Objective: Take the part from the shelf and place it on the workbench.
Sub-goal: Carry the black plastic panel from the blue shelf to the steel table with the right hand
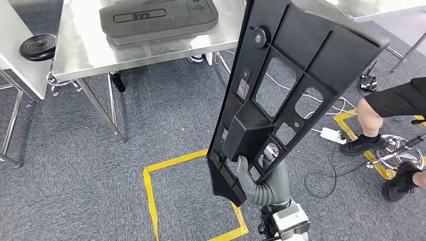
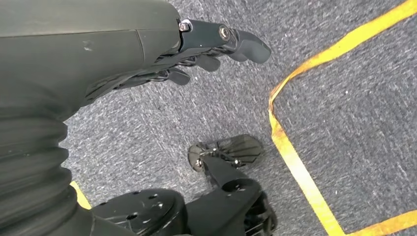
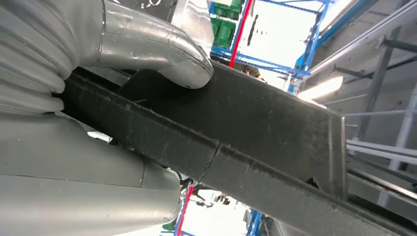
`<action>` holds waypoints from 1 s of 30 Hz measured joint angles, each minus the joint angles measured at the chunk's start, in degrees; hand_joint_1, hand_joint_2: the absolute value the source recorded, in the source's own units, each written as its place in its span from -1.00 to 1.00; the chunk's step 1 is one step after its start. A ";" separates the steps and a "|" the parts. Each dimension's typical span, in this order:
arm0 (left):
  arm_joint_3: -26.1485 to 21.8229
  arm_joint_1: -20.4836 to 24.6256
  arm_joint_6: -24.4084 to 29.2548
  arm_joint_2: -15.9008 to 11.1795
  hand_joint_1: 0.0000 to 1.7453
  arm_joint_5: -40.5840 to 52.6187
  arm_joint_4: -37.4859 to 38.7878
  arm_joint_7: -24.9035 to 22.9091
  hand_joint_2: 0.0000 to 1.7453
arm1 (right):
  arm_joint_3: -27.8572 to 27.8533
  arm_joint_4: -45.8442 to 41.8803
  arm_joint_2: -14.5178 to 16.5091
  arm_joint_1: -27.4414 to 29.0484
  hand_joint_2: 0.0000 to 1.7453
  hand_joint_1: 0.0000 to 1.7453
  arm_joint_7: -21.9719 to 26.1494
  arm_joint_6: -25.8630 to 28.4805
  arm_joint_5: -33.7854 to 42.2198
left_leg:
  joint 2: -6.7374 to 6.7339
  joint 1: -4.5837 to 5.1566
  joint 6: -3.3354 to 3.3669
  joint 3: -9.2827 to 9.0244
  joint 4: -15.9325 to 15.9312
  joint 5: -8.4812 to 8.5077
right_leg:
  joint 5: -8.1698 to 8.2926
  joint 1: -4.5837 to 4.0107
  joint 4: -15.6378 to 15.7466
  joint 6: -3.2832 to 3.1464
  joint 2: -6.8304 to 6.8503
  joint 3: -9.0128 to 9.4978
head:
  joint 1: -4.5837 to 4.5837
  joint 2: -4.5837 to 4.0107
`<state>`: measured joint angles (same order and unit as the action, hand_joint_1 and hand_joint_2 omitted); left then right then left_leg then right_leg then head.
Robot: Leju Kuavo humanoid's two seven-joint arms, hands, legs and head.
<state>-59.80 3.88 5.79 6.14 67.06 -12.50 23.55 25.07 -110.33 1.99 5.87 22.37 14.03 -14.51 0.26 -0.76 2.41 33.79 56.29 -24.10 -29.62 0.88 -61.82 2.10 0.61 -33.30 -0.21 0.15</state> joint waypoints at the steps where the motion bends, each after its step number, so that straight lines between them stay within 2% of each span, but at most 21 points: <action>1: 0.00 0.07 0.00 0.00 -1.00 0.01 0.00 -0.03 1.00 | 0.00 0.08 -0.04 -0.01 1.00 1.00 -0.01 0.00 -0.04 | 0.06 -0.04 0.09 -0.06 -0.15 0.09 | -1.61 0.09 -3.62 -0.19 -0.24 -1.90 | 0.02 0.00; 2: 0.00 0.12 -0.01 0.01 -1.00 0.02 0.00 -0.05 1.00 | 0.00 0.18 -0.10 0.01 1.00 1.00 -0.03 0.00 -0.05 | 0.15 -0.08 0.03 0.01 -0.15 0.10 | -2.99 0.25 -7.30 -0.21 -0.35 -3.89 | 0.03 0.00; 3: 0.00 0.12 -0.01 0.02 -1.00 0.04 0.00 -0.08 1.00 | 0.00 0.30 -0.15 0.04 1.00 1.00 -0.04 0.00 -0.05 | 0.25 -0.16 -0.10 0.07 -0.14 0.09 | -3.66 0.47 -9.72 0.04 -0.39 -5.29 | 0.02 0.00; 4: 0.00 0.11 -0.02 0.03 -1.00 0.05 0.00 -0.10 1.00 | 0.00 0.41 -0.19 0.06 1.00 1.00 -0.05 0.00 -0.05 | 0.38 -0.30 -0.36 0.09 -0.11 0.08 | -3.34 0.74 -9.98 0.60 -0.39 -5.61 | -0.01 0.00; 5: 0.00 0.10 -0.03 0.07 -1.00 0.07 0.00 -0.12 1.00 | 0.00 0.49 -0.22 0.07 1.00 1.00 -0.05 0.00 -0.05 | 0.54 -0.54 -0.75 0.10 -0.05 0.05 | -2.14 1.05 -7.99 1.40 -0.39 -4.77 | 0.00 0.00; 7: -0.01 0.11 -0.03 0.04 -1.00 0.08 -0.03 -0.16 1.00 | 0.00 0.59 -0.25 0.02 1.00 1.00 -0.05 0.00 -0.05 | 0.90 -0.97 -1.89 0.14 0.39 -0.21 | 1.05 1.64 -0.30 2.97 -0.41 -1.01 | 0.11 0.00; 8: -0.01 0.12 -0.02 -0.01 -1.00 0.08 -0.05 -0.20 1.00 | 0.01 0.63 -0.24 -0.01 1.00 1.00 -0.05 -0.01 -0.06 | 1.02 -1.01 -2.52 0.22 0.73 -0.45 | 2.07 1.77 2.56 3.03 -0.53 0.51 | 0.20 0.00; 9: -0.01 0.10 -0.01 -0.07 -1.00 0.10 -0.06 -0.26 1.00 | 0.03 0.68 -0.23 -0.03 1.00 1.00 -0.07 -0.01 -0.07 | 1.09 -0.97 -3.07 0.31 0.97 -0.61 | 2.54 1.77 4.06 2.68 -0.62 1.32 | 0.24 0.00; 11: -0.01 0.03 0.00 -0.10 -1.00 0.13 -0.04 -0.46 1.00 | 0.08 0.78 -0.17 -0.03 1.00 1.00 -0.10 -0.03 -0.11 | 1.16 -0.97 -3.80 0.36 1.04 -0.66 | 2.58 1.53 4.02 1.27 -0.78 1.40 | 0.20 0.00; 13: -0.01 -0.02 0.00 -0.08 -1.00 0.19 -0.02 -0.63 1.00 | 0.13 0.83 -0.10 -0.04 1.00 1.00 -0.15 -0.06 -0.16 | 0.81 -1.27 -4.17 0.56 1.70 -1.11 | 2.58 1.43 3.81 0.26 -0.73 1.38 | 0.06 0.00; 14: -0.01 -0.02 0.00 -0.06 -1.00 0.24 -0.02 -0.67 1.00 | 0.15 0.83 -0.08 -0.06 1.00 1.00 -0.18 -0.09 -0.19 | 0.51 -1.34 -4.25 1.20 3.20 -2.04 | 2.56 1.40 3.82 -0.14 -0.71 1.46 | 0.00 0.00; 15: 0.00 0.01 0.00 -0.04 -1.00 0.29 -0.02 -0.70 1.00 | 0.17 0.84 -0.05 -0.07 1.00 1.00 -0.21 -0.11 -0.22 | 0.21 -1.35 -4.27 2.50 6.02 -3.60 | 2.51 1.29 3.85 -0.49 -0.66 1.59 | -0.10 0.00; 17: -0.01 -0.01 0.01 -0.02 -1.00 0.43 -0.02 -0.78 1.00 | 0.20 0.93 -0.03 -0.08 1.00 1.00 -0.25 -0.13 -0.29 | -0.02 -1.20 -4.16 6.44 13.88 -7.04 | 2.27 0.83 3.82 -0.94 -0.57 1.77 | -0.15 0.00; 18: -0.01 -0.05 0.02 -0.02 -1.00 0.50 -0.02 -0.82 1.00 | 0.20 1.02 -0.03 -0.07 1.00 1.00 -0.29 -0.14 -0.33 | -0.02 -1.12 -4.01 8.17 17.06 -7.94 | 2.13 0.56 3.81 -1.14 -0.54 1.93 | -0.16 0.00; 19: -0.01 -0.10 0.02 -0.02 -1.00 0.55 -0.02 -0.86 1.00 | 0.21 1.12 -0.03 -0.07 1.00 1.00 -0.33 -0.14 -0.37 | -0.02 -1.02 -3.77 8.96 18.22 -7.66 | 1.97 0.34 3.81 -1.36 -0.53 2.17 | -0.14 0.00; 20: -0.01 -0.13 0.02 -0.01 -1.00 0.60 -0.02 -0.88 1.00 | 0.21 1.19 -0.03 -0.07 1.00 1.00 -0.37 -0.15 -0.38 | -0.02 -0.89 -3.41 8.62 17.08 -6.25 | 1.75 0.14 3.81 -1.55 -0.54 2.51 | -0.15 0.00; 22: 0.00 -0.14 0.02 -0.03 -1.00 0.65 -0.02 -0.90 1.00 | 0.22 1.23 -0.03 -0.08 1.00 1.00 -0.40 -0.15 -0.39 | -0.04 -0.51 -2.45 5.39 10.11 -2.11 | 1.23 -0.08 3.84 -1.73 -0.57 3.23 | -0.13 0.00; 23: 0.00 -0.11 0.02 -0.04 -1.00 0.67 -0.02 -0.93 1.00 | 0.22 1.25 -0.03 -0.13 1.00 1.00 -0.40 -0.16 -0.39 | -0.08 -0.25 -2.08 3.70 6.71 -0.86 | 0.92 -0.27 3.81 -1.59 -0.59 3.51 | -0.09 0.00; 25: 0.00 -0.01 0.01 -0.07 -1.00 0.69 -0.02 -1.07 1.00 | 0.23 1.29 -0.01 -0.21 1.00 1.00 -0.43 -0.20 -0.41 | -0.13 0.27 -1.81 2.19 3.55 -0.57 | 0.57 -0.42 3.89 -1.11 -0.56 3.56 | -0.07 0.00; 28: 0.00 0.00 0.01 -0.02 -1.00 0.71 -0.02 -1.20 1.00 | 0.31 1.30 0.01 -0.30 1.00 1.00 -0.54 -0.31 -0.48 | 0.05 0.38 -1.55 1.83 2.55 -0.76 | 0.17 -0.32 3.96 -0.17 -0.43 3.59 | -0.04 0.00; 30: -0.01 0.05 0.00 0.02 -1.00 0.73 -0.02 -1.22 1.00 | 0.33 1.30 -0.02 -0.44 1.00 1.00 -0.57 -0.33 -0.49 | 0.14 0.10 -1.06 1.23 1.87 -0.72 | -1.40 -0.29 0.36 0.05 -0.44 1.70 | 0.04 0.00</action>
<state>-59.81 3.93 5.79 6.16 67.79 -12.52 22.33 25.40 -109.03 1.98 5.43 21.79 13.70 -15.00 0.40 -0.66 1.36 35.02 58.15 -24.82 -31.02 0.59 -61.47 2.15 0.17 -31.60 -0.16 0.15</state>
